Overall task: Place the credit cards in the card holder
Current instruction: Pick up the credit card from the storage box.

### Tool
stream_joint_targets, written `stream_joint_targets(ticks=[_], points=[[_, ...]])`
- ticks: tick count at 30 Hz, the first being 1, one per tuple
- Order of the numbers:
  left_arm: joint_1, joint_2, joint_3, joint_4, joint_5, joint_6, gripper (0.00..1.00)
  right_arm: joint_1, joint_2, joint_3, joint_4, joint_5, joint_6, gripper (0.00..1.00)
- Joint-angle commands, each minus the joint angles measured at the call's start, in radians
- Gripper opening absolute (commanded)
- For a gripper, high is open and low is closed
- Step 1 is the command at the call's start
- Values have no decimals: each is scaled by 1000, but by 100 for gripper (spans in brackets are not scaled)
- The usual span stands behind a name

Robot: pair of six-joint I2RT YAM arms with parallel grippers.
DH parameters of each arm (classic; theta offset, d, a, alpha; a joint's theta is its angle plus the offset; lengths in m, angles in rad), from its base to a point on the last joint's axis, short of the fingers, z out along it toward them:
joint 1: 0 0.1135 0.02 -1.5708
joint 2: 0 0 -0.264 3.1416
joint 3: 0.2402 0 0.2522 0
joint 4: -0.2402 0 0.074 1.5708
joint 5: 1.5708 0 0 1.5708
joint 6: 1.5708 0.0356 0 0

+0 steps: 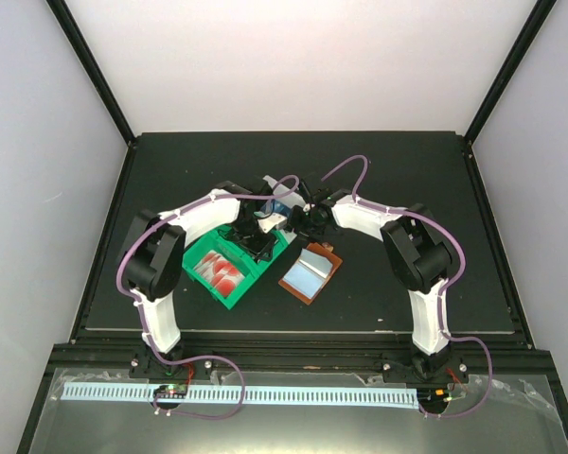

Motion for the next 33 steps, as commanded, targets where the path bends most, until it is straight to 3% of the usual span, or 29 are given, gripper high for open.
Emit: stream_joint_targets(ticks=[1, 13, 23, 33], points=[[-8, -45, 1, -15, 25, 4, 24, 2, 12, 13, 17, -10, 13, 50], [-8, -68, -9, -27, 47, -1, 25, 1, 10, 8, 20, -8, 14, 50], [-9, -76, -11, -27, 47, -2, 16, 1, 13, 10, 19, -7, 11, 50], [-9, -89, -19, -37, 86, 1, 20, 1, 16, 15, 16, -5, 9, 50]])
